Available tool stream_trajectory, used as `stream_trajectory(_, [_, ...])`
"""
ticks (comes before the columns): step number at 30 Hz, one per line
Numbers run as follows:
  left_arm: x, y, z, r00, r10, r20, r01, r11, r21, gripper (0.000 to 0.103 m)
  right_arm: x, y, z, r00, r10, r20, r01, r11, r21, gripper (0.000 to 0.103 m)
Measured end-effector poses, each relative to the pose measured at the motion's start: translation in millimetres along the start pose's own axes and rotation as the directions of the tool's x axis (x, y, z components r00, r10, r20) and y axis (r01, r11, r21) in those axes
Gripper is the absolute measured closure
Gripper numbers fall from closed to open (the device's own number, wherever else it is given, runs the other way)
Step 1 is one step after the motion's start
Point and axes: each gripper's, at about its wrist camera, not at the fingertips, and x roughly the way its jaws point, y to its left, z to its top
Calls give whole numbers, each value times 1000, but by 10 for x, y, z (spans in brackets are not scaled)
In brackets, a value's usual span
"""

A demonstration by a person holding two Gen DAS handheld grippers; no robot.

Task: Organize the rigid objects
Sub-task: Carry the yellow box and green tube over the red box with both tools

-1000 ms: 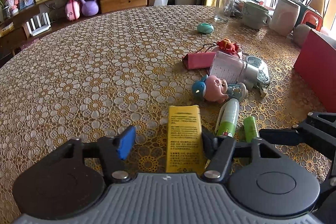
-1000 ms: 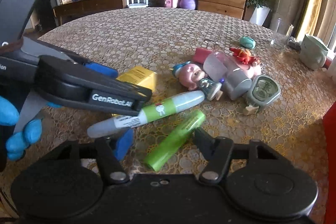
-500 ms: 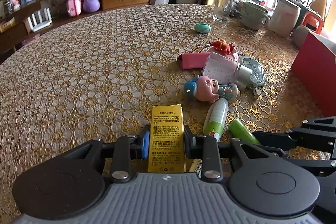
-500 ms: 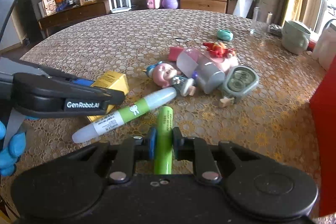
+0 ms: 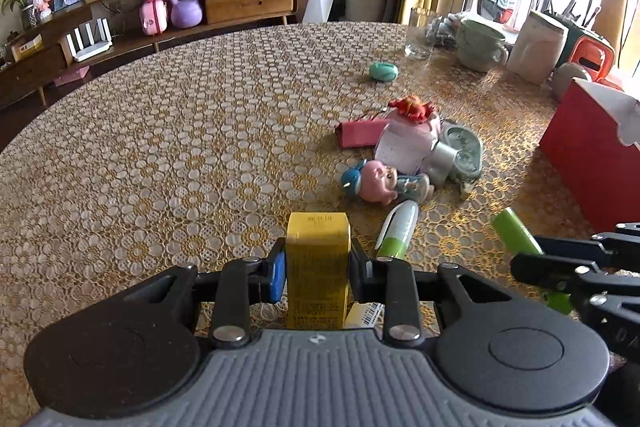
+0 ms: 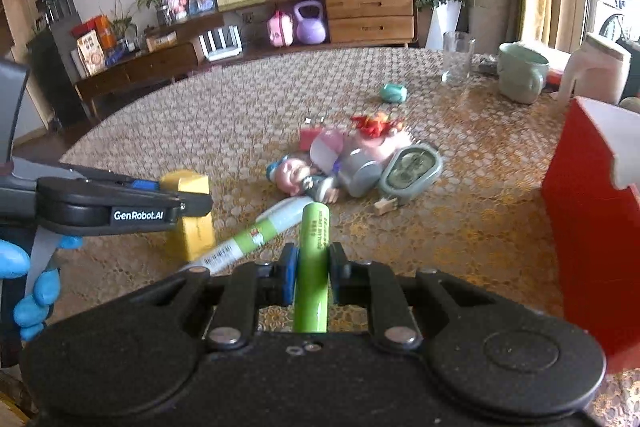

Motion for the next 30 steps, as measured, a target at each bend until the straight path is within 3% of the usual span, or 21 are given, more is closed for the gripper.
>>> stream_trajectory(16, [-521, -392, 291, 997, -60, 55, 58, 997, 44, 74, -652, -434, 177, 994, -20, 105, 17, 999, 30, 88])
stream_trajectory(30, [-775, -1359, 784, 975, -206, 84, 193, 970, 147, 74, -1187, -1232, 258, 969, -158, 189, 138, 984, 113, 87])
